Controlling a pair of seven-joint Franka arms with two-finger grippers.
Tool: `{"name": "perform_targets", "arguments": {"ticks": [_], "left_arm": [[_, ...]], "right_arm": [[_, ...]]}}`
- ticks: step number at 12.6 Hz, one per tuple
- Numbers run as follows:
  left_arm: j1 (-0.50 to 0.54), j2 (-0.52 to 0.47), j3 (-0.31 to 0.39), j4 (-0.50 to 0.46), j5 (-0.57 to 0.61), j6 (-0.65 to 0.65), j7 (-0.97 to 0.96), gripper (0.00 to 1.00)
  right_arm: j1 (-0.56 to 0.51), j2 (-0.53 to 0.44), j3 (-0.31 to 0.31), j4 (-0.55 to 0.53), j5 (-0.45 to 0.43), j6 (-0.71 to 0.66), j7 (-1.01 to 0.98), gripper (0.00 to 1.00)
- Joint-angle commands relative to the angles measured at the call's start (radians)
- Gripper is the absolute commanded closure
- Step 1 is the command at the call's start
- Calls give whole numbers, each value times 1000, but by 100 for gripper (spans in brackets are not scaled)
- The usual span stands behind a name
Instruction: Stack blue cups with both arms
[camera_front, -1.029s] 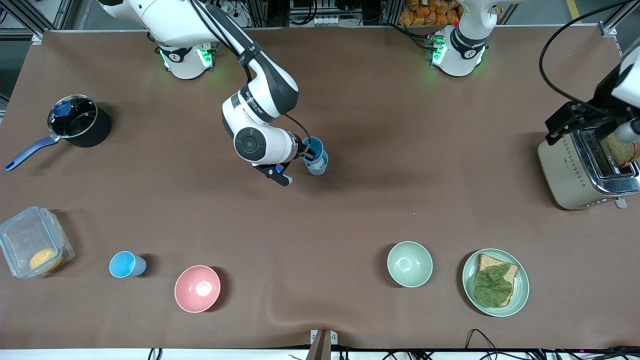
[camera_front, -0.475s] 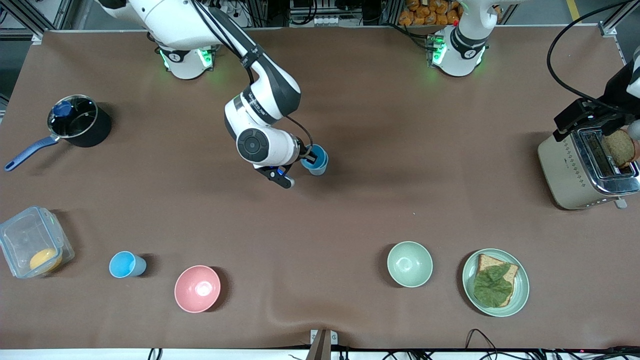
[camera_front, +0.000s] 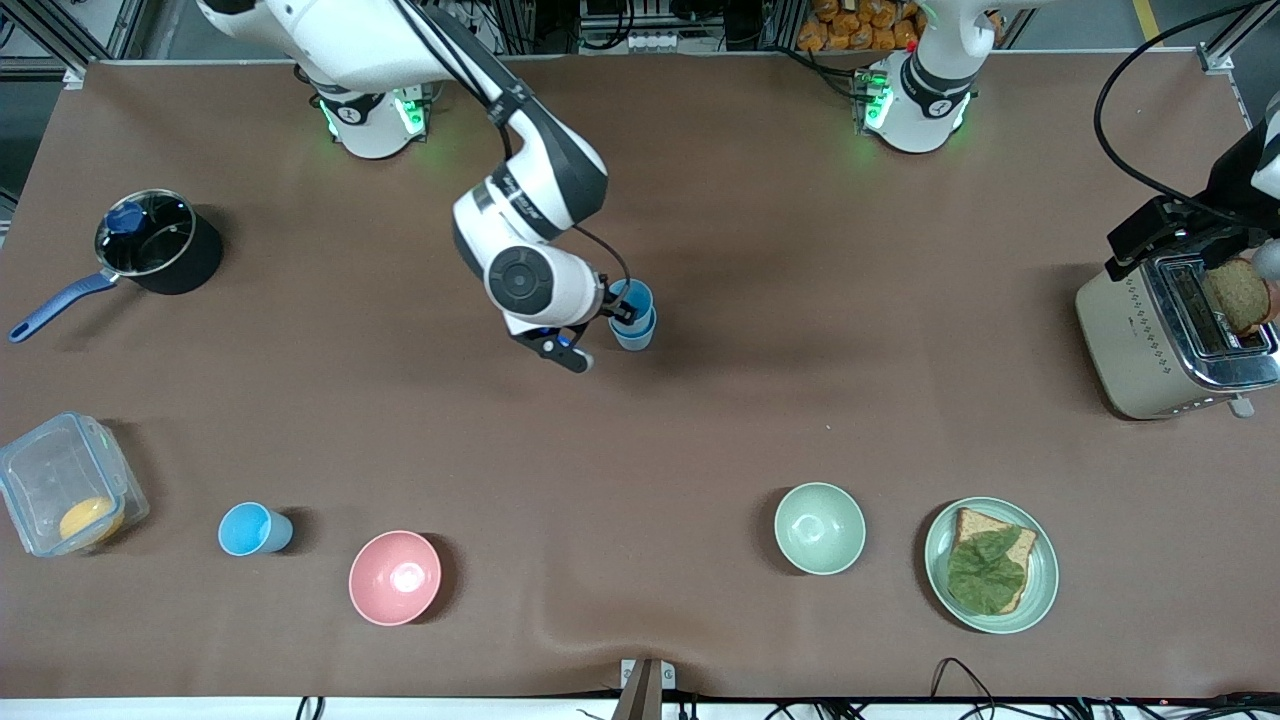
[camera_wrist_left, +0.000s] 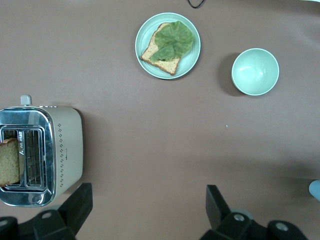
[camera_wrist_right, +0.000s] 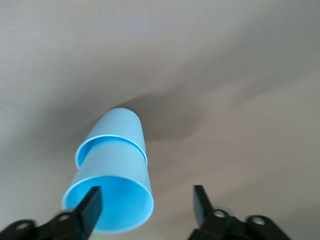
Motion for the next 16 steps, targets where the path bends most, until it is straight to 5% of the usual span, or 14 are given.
{"name": "perform_targets", "arguments": {"ticks": [1,4,5,7,14,16], "left_arm": [[-3,-27,9,-17,-24,-21,7,0],[-3,-25,10,-13,-23,-44,5,0],[-3,-25,10,-13,-23,-44,4,0],[-3,-24,9,-13,-24,-44,4,0],[-5,-28,-8,-11,-21,-52,19,0],[-5,-53,1,-11,-23,-75,21,0]], "right_arm": [[-114,-135,4,37,-25,-93,-145,0],[-290,-247,-5,43,-49,-292,-430,0],[-327,-289,-4,42,-119,-330,-486,0],[-333,-359,7,28,-395,-399,-631,0],[-554,-527,31,3,-398,-481,-1004,0],[-600,-556,31,2,-326,-481,-1009,0]]}}
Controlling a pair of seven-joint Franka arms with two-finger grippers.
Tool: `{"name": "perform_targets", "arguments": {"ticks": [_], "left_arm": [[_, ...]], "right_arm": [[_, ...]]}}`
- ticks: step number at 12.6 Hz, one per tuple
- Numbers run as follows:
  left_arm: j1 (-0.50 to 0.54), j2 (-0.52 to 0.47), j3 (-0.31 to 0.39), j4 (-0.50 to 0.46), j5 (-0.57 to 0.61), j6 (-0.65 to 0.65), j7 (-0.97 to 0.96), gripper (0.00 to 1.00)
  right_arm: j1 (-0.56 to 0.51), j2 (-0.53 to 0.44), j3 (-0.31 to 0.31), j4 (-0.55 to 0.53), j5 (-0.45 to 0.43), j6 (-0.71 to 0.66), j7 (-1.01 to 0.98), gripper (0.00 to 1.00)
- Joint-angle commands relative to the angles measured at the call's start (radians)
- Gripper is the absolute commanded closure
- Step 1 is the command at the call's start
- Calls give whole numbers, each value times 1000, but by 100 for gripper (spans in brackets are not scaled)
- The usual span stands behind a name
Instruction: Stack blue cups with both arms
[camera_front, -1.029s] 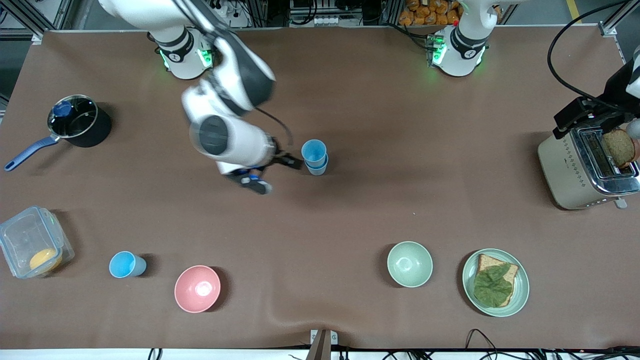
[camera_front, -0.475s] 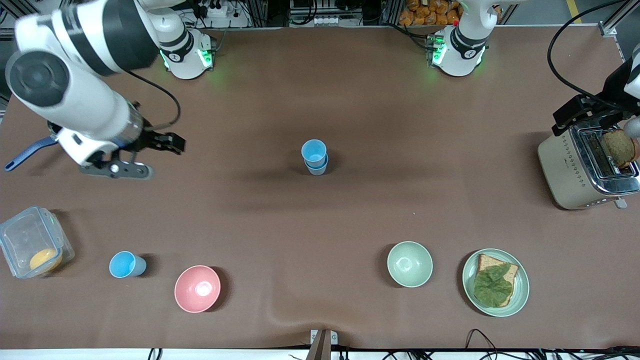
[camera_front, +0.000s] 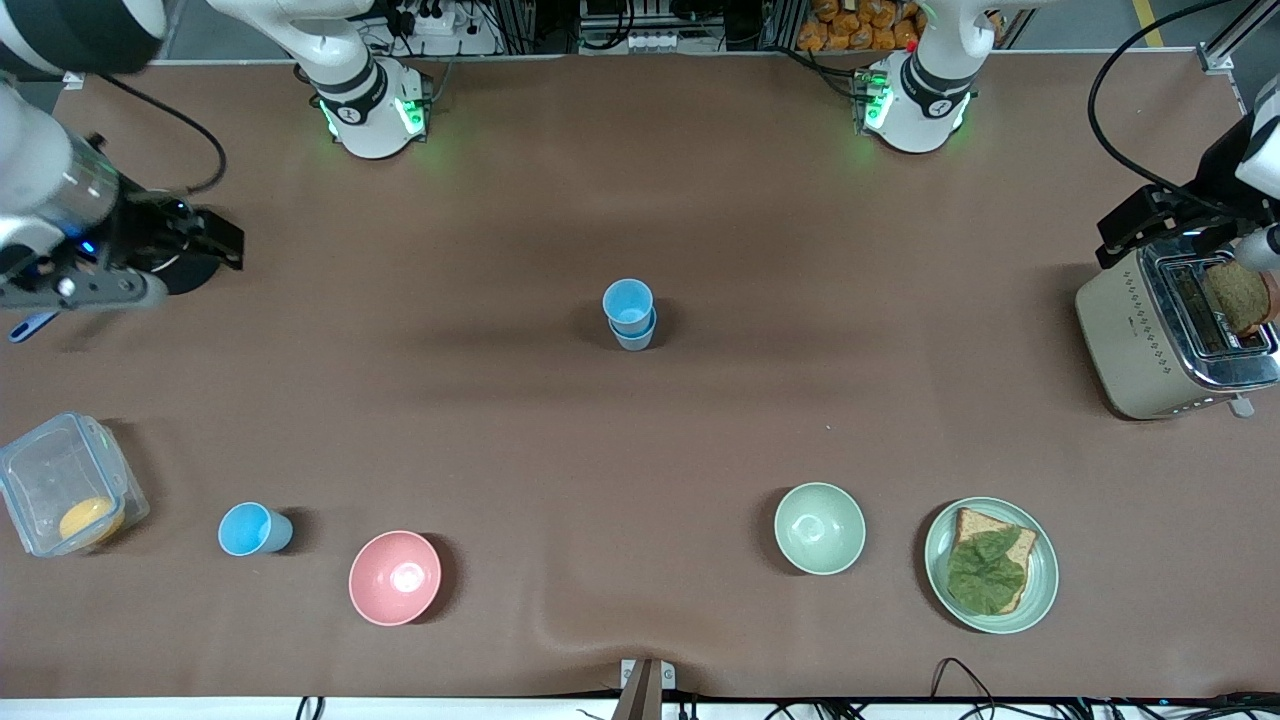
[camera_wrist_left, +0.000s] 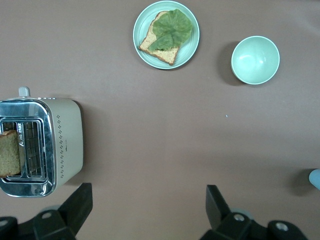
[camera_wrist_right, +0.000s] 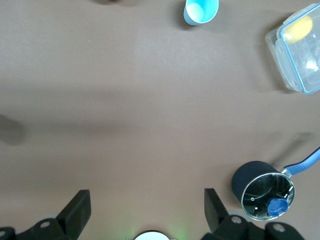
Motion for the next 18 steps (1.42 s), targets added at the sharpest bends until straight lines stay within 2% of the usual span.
{"name": "perform_targets", "arguments": {"ticks": [1,7,10,18], "left_arm": [[4,-41,5,-11,-20,-30,21,0],[2,-33,7,26,-15,-30,19,0],[0,-30,7,26,-15,-30,19,0],[-1,-30,5,25,-23,-33,21,0]], "right_arm": [[-66,-67,30,-47,56,13,-19,0],[-57,-81,27,-46,58,9,-8,0],[-58,-80,22,-47,58,-23,-4,0],[-64,-51,20,-47,52,9,-2,0]]}}
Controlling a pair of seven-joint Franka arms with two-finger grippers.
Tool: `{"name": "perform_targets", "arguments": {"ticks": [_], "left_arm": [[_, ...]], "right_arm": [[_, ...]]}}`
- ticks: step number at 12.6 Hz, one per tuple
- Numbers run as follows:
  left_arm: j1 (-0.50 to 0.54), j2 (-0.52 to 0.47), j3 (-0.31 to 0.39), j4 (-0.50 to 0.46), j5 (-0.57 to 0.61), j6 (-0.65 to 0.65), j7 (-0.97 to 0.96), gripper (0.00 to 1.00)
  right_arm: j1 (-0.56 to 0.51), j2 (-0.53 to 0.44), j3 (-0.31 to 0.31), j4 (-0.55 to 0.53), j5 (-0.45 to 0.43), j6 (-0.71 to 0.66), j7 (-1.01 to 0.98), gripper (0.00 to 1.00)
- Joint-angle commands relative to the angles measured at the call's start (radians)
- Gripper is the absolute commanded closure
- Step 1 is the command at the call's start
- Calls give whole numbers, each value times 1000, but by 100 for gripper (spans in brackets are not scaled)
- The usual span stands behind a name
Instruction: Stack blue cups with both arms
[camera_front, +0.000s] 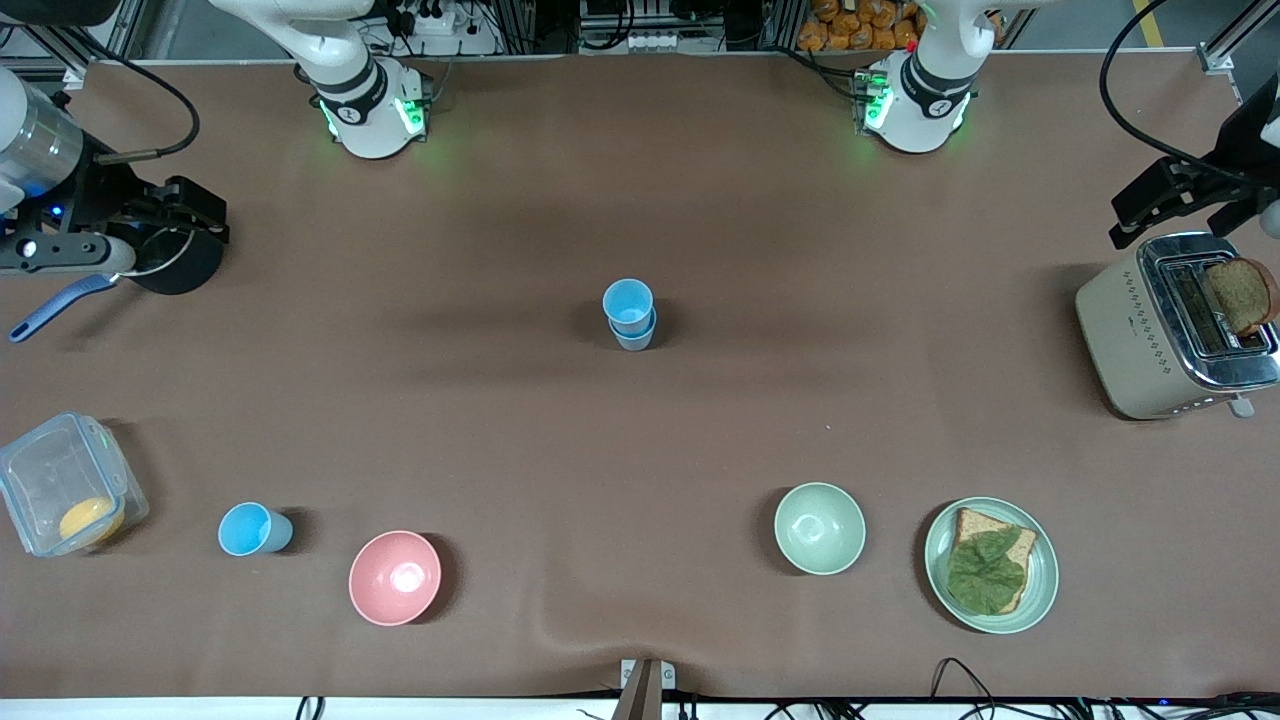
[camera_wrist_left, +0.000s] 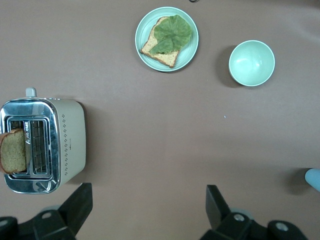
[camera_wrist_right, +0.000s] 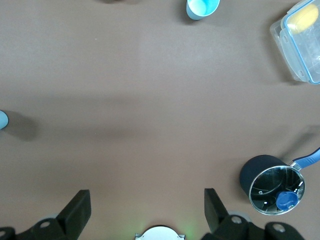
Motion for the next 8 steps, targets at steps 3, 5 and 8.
{"name": "perform_targets", "arguments": {"ticks": [3,5,8], "left_arm": [[-2,-12,3,4,-24,-18,21,0],[-2,-14,-9,5,-20,-21,22,0],[-2,-5,-14,9,-20,-30,39,0]], "right_arm": [[-23,-3,11,-5,4,32,2,0],[-25,-3,11,3,1,38,2,0],[-32,-11,10,40,4,20,-1,0]]}}
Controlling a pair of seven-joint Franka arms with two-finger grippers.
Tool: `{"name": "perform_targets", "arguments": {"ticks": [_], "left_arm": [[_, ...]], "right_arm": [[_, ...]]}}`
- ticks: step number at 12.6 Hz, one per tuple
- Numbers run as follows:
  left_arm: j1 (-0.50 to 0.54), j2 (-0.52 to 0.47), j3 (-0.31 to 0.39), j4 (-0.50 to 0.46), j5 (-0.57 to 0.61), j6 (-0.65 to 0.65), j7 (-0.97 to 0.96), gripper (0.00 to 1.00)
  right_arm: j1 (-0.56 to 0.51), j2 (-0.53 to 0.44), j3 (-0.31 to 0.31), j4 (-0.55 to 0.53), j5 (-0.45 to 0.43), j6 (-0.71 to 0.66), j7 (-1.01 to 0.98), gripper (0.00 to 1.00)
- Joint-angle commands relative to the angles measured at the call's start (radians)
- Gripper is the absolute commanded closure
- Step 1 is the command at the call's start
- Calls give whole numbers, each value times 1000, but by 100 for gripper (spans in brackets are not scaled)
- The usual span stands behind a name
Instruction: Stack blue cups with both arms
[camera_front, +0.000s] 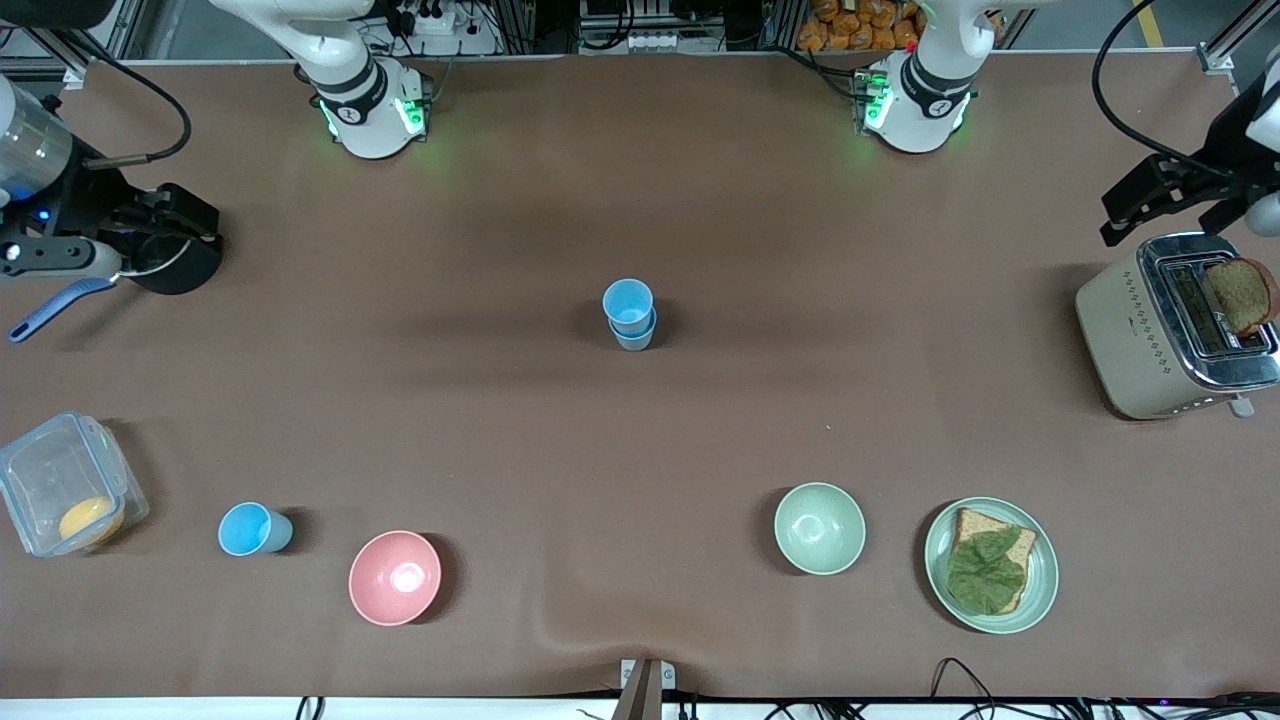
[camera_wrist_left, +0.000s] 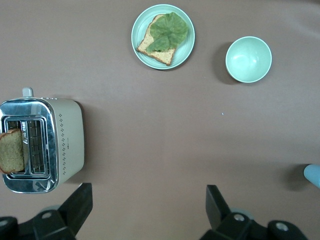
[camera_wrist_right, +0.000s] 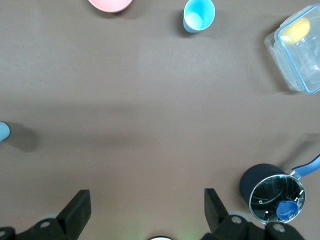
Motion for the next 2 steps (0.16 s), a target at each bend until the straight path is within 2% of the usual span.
{"name": "perform_targets", "arguments": {"ticks": [1,2], "left_arm": [[3,-4,-1,9,-21,-20,48,0],[3,-4,-3,9,-21,-20,51,0]], "right_arm": [[-25,-12,14,25,6,-37,2,0],[-24,-11,14,25,9,-47,4,0]]}}
